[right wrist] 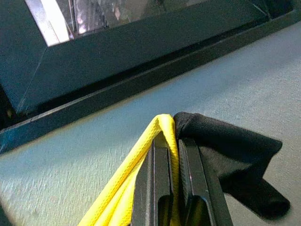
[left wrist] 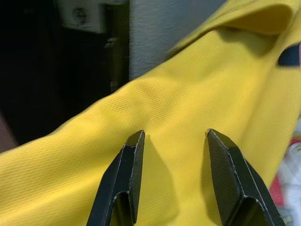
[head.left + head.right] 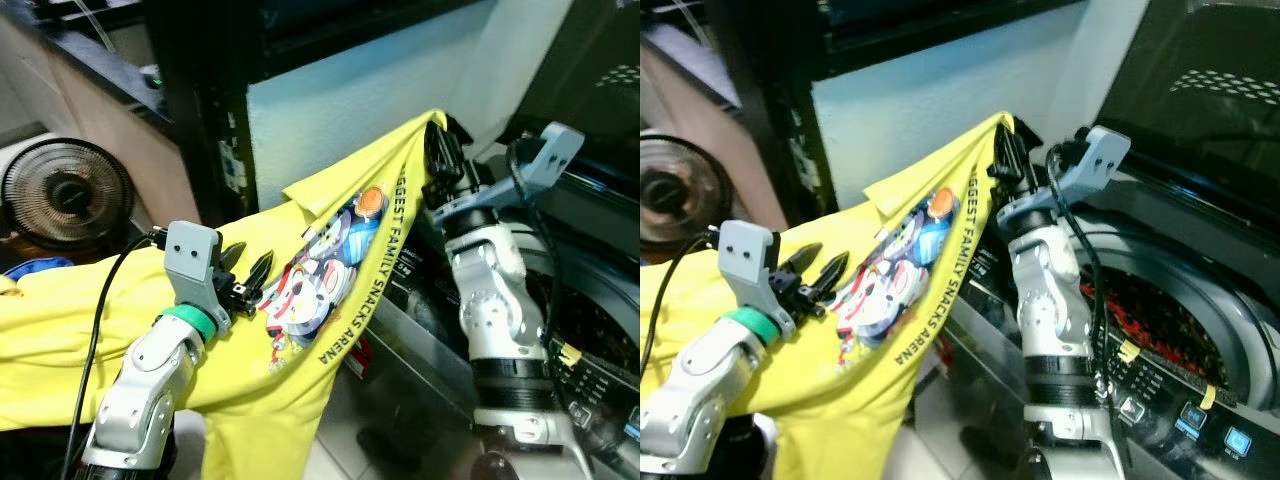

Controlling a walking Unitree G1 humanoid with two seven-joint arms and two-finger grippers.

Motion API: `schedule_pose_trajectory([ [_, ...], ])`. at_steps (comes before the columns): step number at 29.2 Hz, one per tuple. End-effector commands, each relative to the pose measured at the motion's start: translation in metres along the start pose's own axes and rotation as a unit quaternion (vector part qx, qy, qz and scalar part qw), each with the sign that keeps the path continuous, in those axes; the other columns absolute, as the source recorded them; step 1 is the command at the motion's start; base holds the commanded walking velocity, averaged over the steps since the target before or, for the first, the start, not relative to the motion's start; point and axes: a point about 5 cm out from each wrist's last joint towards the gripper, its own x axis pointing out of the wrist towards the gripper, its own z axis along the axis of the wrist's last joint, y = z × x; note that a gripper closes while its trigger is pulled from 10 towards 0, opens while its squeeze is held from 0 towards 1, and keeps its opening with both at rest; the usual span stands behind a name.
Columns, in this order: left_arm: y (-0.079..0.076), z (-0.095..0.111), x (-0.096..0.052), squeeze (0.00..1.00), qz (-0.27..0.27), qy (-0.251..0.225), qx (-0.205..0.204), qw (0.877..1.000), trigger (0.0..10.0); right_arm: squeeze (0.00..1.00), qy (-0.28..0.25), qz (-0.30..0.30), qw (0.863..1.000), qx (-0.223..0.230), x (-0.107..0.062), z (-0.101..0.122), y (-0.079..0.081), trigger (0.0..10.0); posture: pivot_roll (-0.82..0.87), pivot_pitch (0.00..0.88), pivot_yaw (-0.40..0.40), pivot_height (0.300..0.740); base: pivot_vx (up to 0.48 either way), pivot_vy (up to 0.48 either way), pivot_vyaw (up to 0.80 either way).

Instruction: Clothes washing

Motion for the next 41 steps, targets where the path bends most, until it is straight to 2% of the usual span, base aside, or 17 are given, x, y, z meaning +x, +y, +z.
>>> schedule_pose_trajectory([
  [1,0.002,-0.004,-0.004,0.00,0.005,0.012,0.001,1.000,10.0,0.00,-0.009,0.004,1.000,0.004,0.008,0.005,0.002,10.0,0.07,0.000,0.041,0.740,0.000,0.000,0.00],
  [3,0.002,-0.004,-0.004,0.00,0.006,0.012,0.001,1.000,10.0,0.00,-0.010,0.005,1.000,0.004,0.009,0.006,0.002,10.0,0.07,0.000,0.041,0.740,0.000,0.000,0.00],
  [15,0.003,-0.004,-0.005,0.00,0.010,0.012,0.004,1.000,10.0,0.00,-0.018,0.015,1.000,0.003,0.023,0.013,0.005,10.0,0.08,0.000,0.026,0.740,0.000,0.000,-0.80],
  [24,0.003,-0.004,-0.006,0.00,0.008,0.010,0.004,1.000,10.0,0.00,-0.010,0.009,1.000,-0.005,0.023,0.012,-0.002,10.0,0.08,0.000,0.025,0.740,0.000,0.000,-0.80],
  [41,0.003,-0.004,-0.006,0.00,0.010,0.010,0.004,1.000,10.0,0.00,-0.009,0.017,1.000,-0.007,0.026,0.011,-0.001,10.0,0.08,0.000,0.021,0.740,0.000,0.000,-0.80],
])
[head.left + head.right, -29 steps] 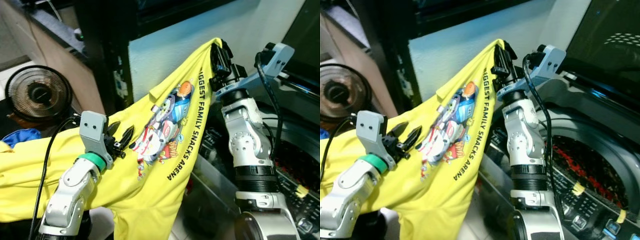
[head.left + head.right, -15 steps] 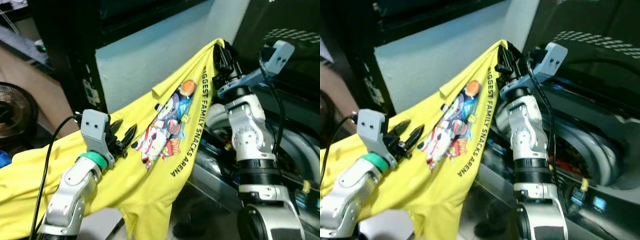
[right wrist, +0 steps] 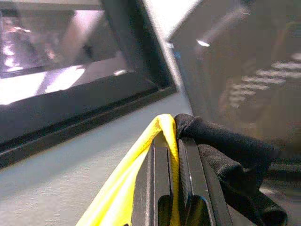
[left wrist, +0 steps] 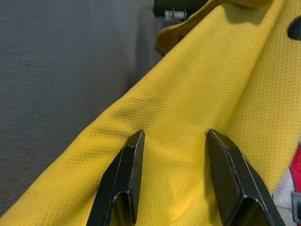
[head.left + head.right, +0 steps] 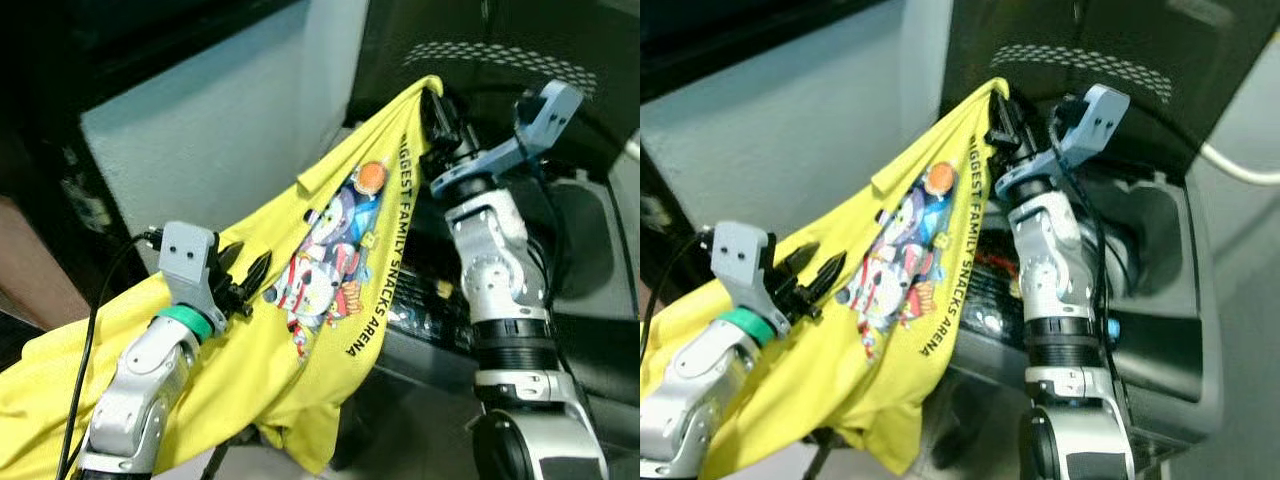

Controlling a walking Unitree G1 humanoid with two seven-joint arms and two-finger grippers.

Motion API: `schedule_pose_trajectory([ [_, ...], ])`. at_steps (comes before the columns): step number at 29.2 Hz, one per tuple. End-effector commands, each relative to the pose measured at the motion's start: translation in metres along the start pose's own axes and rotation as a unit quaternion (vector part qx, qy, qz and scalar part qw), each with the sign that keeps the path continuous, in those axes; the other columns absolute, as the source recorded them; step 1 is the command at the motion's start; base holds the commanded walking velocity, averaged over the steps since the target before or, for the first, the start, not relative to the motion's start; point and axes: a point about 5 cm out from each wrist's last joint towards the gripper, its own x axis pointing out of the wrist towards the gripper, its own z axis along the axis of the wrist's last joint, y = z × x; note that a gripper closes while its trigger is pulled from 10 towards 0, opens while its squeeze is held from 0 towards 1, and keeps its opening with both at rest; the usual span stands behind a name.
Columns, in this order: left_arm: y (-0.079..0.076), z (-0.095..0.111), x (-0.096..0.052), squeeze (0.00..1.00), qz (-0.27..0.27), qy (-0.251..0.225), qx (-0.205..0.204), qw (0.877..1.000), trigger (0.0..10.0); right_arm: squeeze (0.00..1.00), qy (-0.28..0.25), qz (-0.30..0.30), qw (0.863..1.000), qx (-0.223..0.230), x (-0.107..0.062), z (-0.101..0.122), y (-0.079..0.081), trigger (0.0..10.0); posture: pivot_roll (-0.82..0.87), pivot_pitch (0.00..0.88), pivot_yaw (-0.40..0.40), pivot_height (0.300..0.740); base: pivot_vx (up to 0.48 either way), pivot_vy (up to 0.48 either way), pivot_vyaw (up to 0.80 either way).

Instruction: Clothes washing

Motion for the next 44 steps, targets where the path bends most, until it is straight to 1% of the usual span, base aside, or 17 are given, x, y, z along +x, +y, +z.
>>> schedule_pose_trajectory([
  [1,-0.003,-0.005,0.000,0.00,-0.004,0.012,-0.003,1.000,10.0,0.00,-0.033,-0.005,0.999,-0.012,0.004,0.016,-0.002,10.0,0.08,0.000,0.021,0.740,0.000,0.000,-0.80],
  [17,-0.003,-0.005,-0.001,0.00,0.001,0.011,-0.004,1.000,10.0,0.00,-0.032,0.001,0.999,-0.011,0.006,0.016,-0.001,10.0,0.08,0.000,0.015,0.740,0.000,0.000,-0.80],
  [27,-0.003,-0.005,0.001,0.00,0.002,0.008,-0.004,1.000,10.0,0.00,-0.039,0.008,0.999,-0.012,0.011,0.021,0.002,10.0,0.08,0.000,0.013,0.740,0.000,0.000,-0.80],
  [31,-0.002,-0.004,0.000,0.00,0.005,0.007,-0.004,1.000,10.0,0.00,-0.039,0.020,0.999,-0.015,0.015,0.022,0.007,10.0,0.08,0.000,0.008,0.740,0.000,0.000,-0.80],
  [37,-0.002,-0.005,0.000,0.00,0.006,0.007,-0.004,1.000,10.0,0.00,-0.035,0.028,0.999,-0.015,0.015,0.020,0.010,10.0,0.08,0.000,0.008,0.740,0.000,0.000,-0.80],
  [38,-0.002,-0.005,0.000,0.00,0.006,0.007,-0.005,1.000,10.0,0.00,-0.024,0.043,0.999,-0.023,0.014,0.016,0.015,10.0,0.07,0.000,0.007,0.740,0.000,0.000,0.00],
  [42,-0.002,-0.005,0.000,0.00,0.006,0.007,-0.005,1.000,10.0,0.00,-0.024,0.043,0.999,-0.023,0.014,0.016,0.015,10.0,0.07,0.000,0.007,0.740,0.000,0.000,0.00],
  [43,-0.002,-0.005,0.000,0.00,0.007,0.006,-0.005,1.000,10.0,0.00,-0.015,0.061,0.998,-0.030,0.013,0.012,0.021,10.0,0.07,0.000,0.005,0.740,0.000,0.000,0.00],
  [44,-0.002,-0.004,0.000,0.00,0.011,0.003,-0.006,1.000,10.0,0.00,0.009,0.093,0.995,-0.040,0.015,0.006,0.030,10.0,0.07,0.000,0.001,0.740,0.000,0.000,0.00],
])
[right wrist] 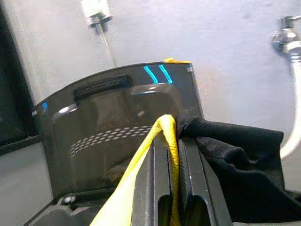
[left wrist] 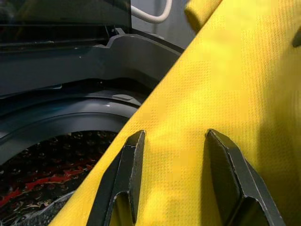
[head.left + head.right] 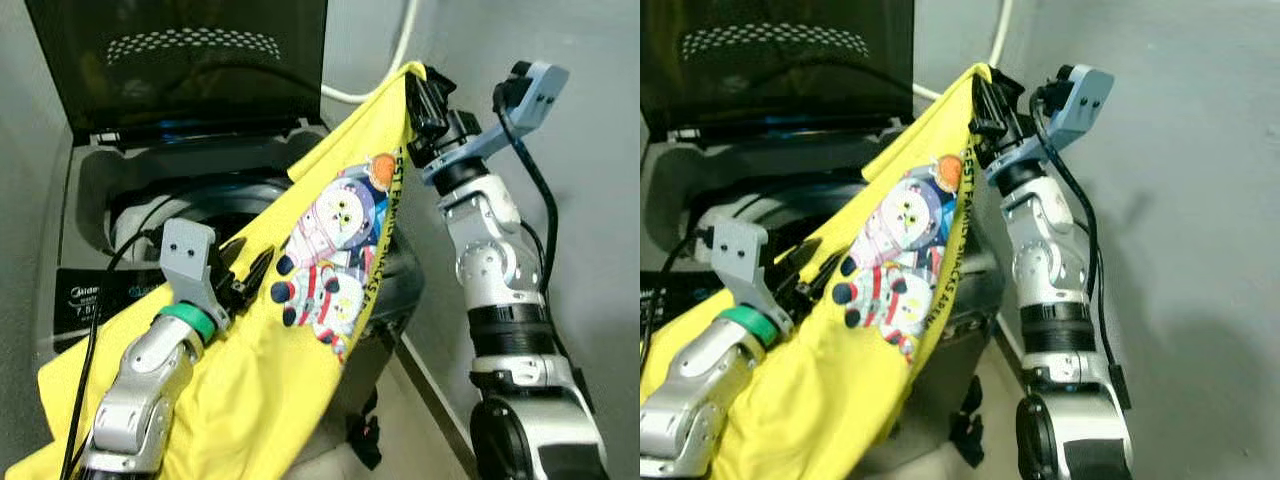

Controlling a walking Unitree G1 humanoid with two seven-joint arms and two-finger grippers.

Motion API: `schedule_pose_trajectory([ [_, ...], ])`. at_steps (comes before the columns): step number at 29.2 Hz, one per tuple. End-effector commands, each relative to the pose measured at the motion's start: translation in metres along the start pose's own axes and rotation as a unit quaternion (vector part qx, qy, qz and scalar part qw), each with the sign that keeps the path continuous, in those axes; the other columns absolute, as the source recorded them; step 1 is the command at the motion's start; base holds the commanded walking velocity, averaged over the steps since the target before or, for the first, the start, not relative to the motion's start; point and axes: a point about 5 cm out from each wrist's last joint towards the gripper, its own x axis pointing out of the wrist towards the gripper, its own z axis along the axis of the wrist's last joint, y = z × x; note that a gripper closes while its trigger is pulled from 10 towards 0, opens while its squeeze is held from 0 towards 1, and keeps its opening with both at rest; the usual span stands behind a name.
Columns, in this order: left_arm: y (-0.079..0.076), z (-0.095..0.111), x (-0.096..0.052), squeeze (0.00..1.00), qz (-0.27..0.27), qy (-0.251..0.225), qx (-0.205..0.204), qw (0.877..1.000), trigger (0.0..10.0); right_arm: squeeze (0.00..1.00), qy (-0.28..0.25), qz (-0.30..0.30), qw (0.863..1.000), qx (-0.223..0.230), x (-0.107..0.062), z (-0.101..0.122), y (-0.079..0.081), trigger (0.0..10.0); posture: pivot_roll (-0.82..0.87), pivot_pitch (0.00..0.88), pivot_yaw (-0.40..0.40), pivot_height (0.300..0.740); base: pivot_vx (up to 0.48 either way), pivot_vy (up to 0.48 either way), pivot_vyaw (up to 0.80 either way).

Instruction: Clothes washing

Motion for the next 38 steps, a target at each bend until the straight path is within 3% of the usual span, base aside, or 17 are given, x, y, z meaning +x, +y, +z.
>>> schedule_pose_trajectory([
  [1,0.002,-0.007,-0.003,0.00,0.012,0.017,-0.002,1.000,10.0,0.00,0.010,0.029,0.999,-0.014,0.002,0.000,0.008,10.0,0.07,0.000,0.001,0.740,0.000,0.000,0.00],
  [5,0.004,-0.006,-0.003,0.00,0.021,0.011,-0.001,1.000,10.0,0.00,0.057,0.089,0.994,-0.027,0.009,-0.011,0.025,10.0,0.07,0.000,-0.002,0.740,0.000,0.000,0.00],
  [7,0.007,-0.003,-0.004,0.00,0.034,0.004,0.004,0.999,10.0,0.00,0.099,0.151,0.983,-0.039,0.020,-0.020,0.042,10.0,0.07,0.000,-0.021,0.740,0.000,0.000,0.00],
  [10,0.010,0.000,-0.005,0.00,0.050,-0.003,0.014,0.999,10.0,0.00,0.129,0.177,0.974,-0.054,0.028,-0.029,0.051,10.0,0.08,0.000,-0.037,0.740,0.000,0.000,0.00],
  [18,0.015,0.004,-0.014,0.00,0.079,-0.006,0.042,0.996,10.0,0.00,0.179,0.174,0.967,-0.046,0.026,-0.055,0.055,10.0,0.12,0.000,-0.084,0.740,0.000,0.000,0.00],
  [21,0.017,0.010,-0.020,0.00,0.092,-0.016,0.043,0.995,10.0,0.00,0.230,0.200,0.951,-0.046,0.011,-0.077,0.059,10.0,0.14,0.003,-0.101,0.740,0.000,0.000,0.00],
  [22,0.017,0.015,-0.021,0.00,0.091,-0.021,0.046,0.995,10.0,0.00,0.265,0.216,0.938,-0.052,0.003,-0.091,0.060,10.0,0.14,0.003,-0.101,0.740,0.000,0.000,0.00],
  [28,0.017,0.023,-0.019,0.00,0.084,-0.030,0.055,0.995,10.0,0.00,0.292,0.236,0.922,-0.092,0.016,-0.095,0.062,10.0,0.14,0.008,-0.110,0.740,0.000,0.000,0.00],
  [29,0.016,0.026,-0.018,0.00,0.082,-0.035,0.056,0.994,10.0,0.00,0.282,0.230,0.925,-0.114,0.031,-0.086,0.065,10.0,0.14,0.013,-0.113,0.740,0.000,0.000,0.00],
  [30,0.016,0.026,-0.018,0.00,0.082,-0.035,0.056,0.994,10.0,0.00,0.282,0.230,0.925,-0.114,0.031,-0.086,0.065,10.0,0.14,0.013,-0.113,0.740,0.000,0.000,0.00],
  [32,0.013,0.032,-0.017,0.00,0.078,-0.043,0.058,0.994,10.0,0.00,0.199,0.179,0.947,-0.179,0.083,-0.029,0.078,10.0,0.14,0.019,-0.099,0.740,0.000,0.000,0.00],
  [33,0.013,0.032,-0.017,0.00,0.078,-0.043,0.058,0.994,10.0,0.00,0.199,0.179,0.947,-0.179,0.083,-0.029,0.078,10.0,0.14,0.019,-0.099,0.740,0.000,0.000,0.00],
  [34,0.013,0.033,-0.017,0.00,0.077,-0.045,0.058,0.994,10.0,0.00,0.152,0.149,0.956,-0.199,0.102,0.002,0.085,10.0,0.14,0.019,-0.099,0.740,0.000,0.000,0.00],
  [35,0.011,0.034,-0.017,0.00,0.073,-0.044,0.062,0.994,10.0,0.00,0.070,0.100,0.972,-0.203,0.123,0.055,0.091,10.0,0.15,0.024,-0.103,0.740,0.000,0.000,0.00],
  [36,0.011,0.034,-0.017,0.00,0.073,-0.044,0.062,0.994,10.0,0.00,0.070,0.100,0.972,-0.203,0.123,0.055,0.091,10.0,0.15,0.024,-0.103,0.740,0.000,0.000,0.00],
  [37,0.010,0.034,-0.018,0.00,0.071,-0.041,0.065,0.994,10.0,0.00,-0.031,0.042,0.984,-0.172,0.135,0.119,0.093,10.0,0.16,0.028,-0.112,0.740,0.000,0.000,0.00],
  [38,0.010,0.034,-0.018,0.00,0.071,-0.041,0.065,0.994,10.0,0.00,-0.031,0.042,0.984,-0.172,0.135,0.119,0.093,10.0,0.16,0.028,-0.112,0.740,0.000,0.000,0.00],
])
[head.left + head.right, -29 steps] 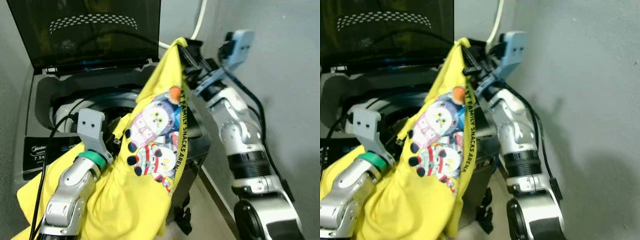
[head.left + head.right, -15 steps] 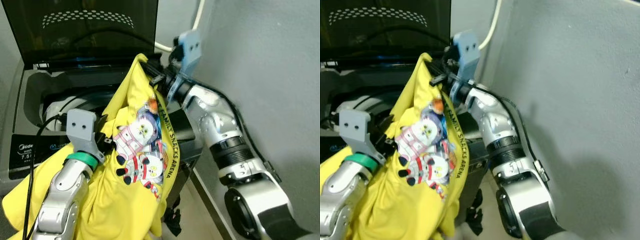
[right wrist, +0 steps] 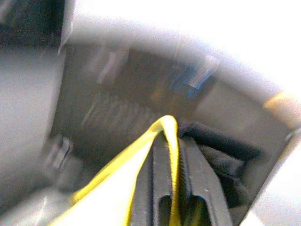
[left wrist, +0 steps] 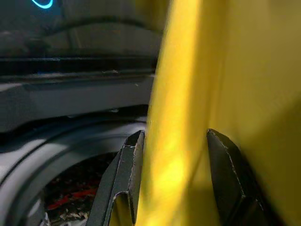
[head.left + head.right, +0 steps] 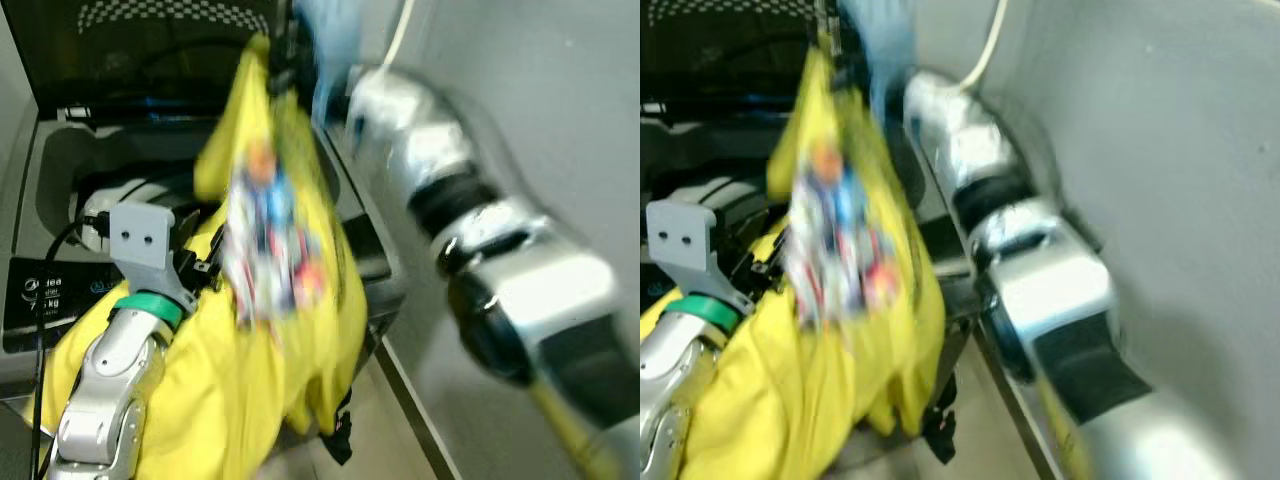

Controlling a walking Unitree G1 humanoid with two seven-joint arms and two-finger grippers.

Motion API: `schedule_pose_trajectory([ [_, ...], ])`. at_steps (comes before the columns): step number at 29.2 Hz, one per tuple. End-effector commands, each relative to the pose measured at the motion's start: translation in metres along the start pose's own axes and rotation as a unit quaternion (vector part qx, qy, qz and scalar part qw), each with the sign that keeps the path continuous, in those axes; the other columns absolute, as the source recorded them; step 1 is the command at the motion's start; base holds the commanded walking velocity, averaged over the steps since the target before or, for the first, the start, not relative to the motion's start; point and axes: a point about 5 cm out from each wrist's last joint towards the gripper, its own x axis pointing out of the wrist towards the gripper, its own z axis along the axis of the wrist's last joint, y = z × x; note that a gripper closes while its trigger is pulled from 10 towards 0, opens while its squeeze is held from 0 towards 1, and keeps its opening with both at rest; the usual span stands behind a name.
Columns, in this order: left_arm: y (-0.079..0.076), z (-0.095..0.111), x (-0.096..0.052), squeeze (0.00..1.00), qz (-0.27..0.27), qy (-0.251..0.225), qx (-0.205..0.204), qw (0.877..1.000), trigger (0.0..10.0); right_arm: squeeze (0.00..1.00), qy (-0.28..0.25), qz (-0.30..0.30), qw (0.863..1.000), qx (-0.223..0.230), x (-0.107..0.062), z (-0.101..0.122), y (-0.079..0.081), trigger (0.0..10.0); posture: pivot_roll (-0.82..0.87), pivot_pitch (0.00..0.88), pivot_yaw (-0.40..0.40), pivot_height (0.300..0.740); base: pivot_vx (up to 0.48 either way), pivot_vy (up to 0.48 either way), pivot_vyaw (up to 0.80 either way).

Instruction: Clothes washing

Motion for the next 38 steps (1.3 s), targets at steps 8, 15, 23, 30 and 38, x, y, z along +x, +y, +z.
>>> schedule_pose_trajectory([
  [8,-0.004,-0.011,-0.007,0.00,-0.002,0.032,-0.004,0.999,10.0,0.00,-0.208,-0.128,0.968,0.060,-0.018,0.126,-0.057,10.0,0.15,0.025,-0.114,0.740,0.000,0.000,0.00],
  [15,-0.009,-0.010,0.003,0.00,-0.020,0.032,-0.008,0.999,10.0,0.00,-0.029,-0.016,0.999,0.018,-0.006,0.008,-0.019,10.0,0.13,0.019,-0.089,0.740,0.000,0.000,0.00],
  [23,-0.007,-0.008,0.002,0.00,-0.020,0.032,-0.005,0.999,10.0,0.00,0.102,0.112,0.987,0.061,-0.026,-0.093,0.027,10.0,0.13,0.020,-0.078,0.740,0.000,0.000,0.00],
  [30,-0.007,-0.007,0.003,0.00,-0.021,0.032,-0.004,0.999,10.0,0.00,0.175,0.221,0.956,0.081,-0.047,-0.142,0.070,10.0,0.14,0.021,-0.083,0.740,0.000,0.000,0.00],
  [38,-0.008,-0.009,0.000,0.00,-0.020,0.036,-0.004,0.999,10.0,0.00,0.253,0.336,0.904,0.075,-0.075,-0.180,0.102,10.0,0.14,0.019,-0.099,0.740,0.000,0.000,0.00],
])
